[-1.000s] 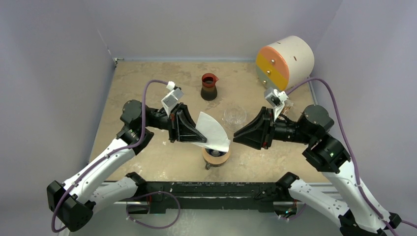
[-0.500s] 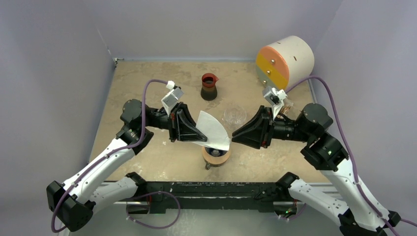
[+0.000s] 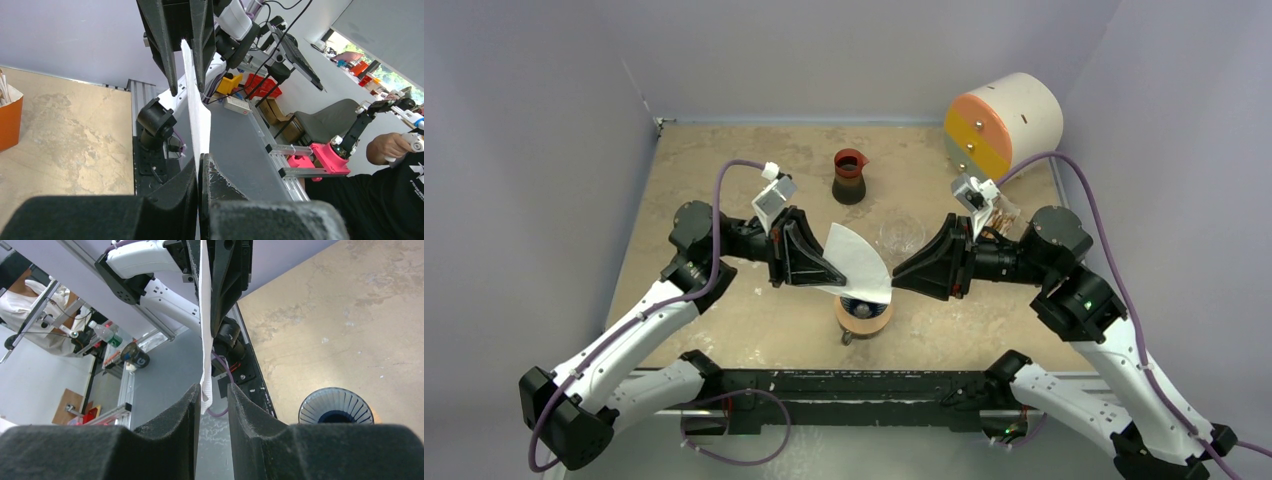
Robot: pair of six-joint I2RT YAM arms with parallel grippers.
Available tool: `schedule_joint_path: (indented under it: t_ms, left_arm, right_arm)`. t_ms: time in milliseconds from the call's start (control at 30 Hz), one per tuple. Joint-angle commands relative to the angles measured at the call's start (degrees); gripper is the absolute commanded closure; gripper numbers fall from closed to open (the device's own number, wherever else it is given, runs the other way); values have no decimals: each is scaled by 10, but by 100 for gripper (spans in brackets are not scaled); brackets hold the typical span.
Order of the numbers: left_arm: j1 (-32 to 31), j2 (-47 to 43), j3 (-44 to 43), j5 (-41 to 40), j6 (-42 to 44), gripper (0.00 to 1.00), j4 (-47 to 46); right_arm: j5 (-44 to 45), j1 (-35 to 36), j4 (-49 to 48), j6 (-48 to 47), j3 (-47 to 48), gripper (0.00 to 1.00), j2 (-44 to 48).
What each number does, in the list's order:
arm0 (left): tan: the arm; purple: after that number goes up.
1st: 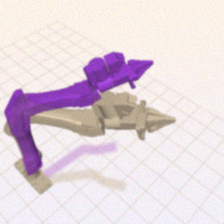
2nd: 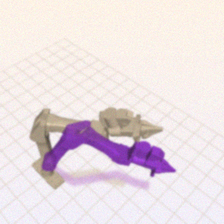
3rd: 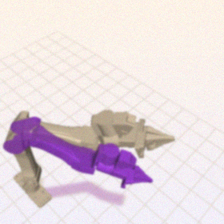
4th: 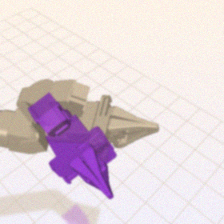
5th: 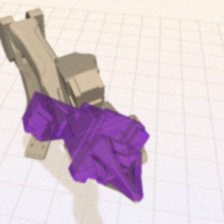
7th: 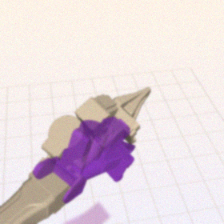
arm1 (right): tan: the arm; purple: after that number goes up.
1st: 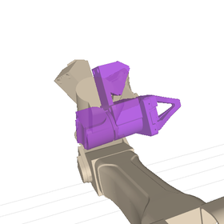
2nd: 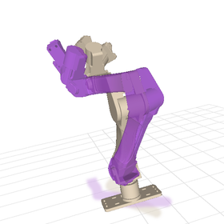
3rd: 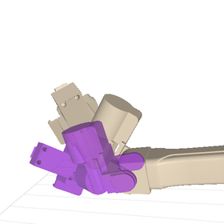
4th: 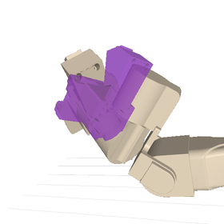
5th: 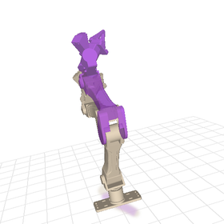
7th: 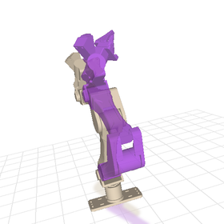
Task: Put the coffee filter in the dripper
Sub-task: Place the coffee filter in the coffee dripper.
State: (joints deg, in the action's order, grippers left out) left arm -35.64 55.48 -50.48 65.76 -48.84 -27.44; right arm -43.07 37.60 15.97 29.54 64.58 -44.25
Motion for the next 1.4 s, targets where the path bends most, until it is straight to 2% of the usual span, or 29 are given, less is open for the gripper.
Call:
schedule_joint_path:
  t_ms: [0, 467, 1367]
  left_arm:
    - [2, 2, -23, 3, -6, 100, -34]
    - [3, 3, -15, 19, -41, 100, -85]
    - [1, 9, -13, 19, -56, 100, -106]
  right_arm:
    - [-5, 4, -13, -5, 2, 70, 0]
    - [-4, 4, -13, -5, -2, 71, 6]
    - [-8, 7, -33, 10, 0, 71, 1]
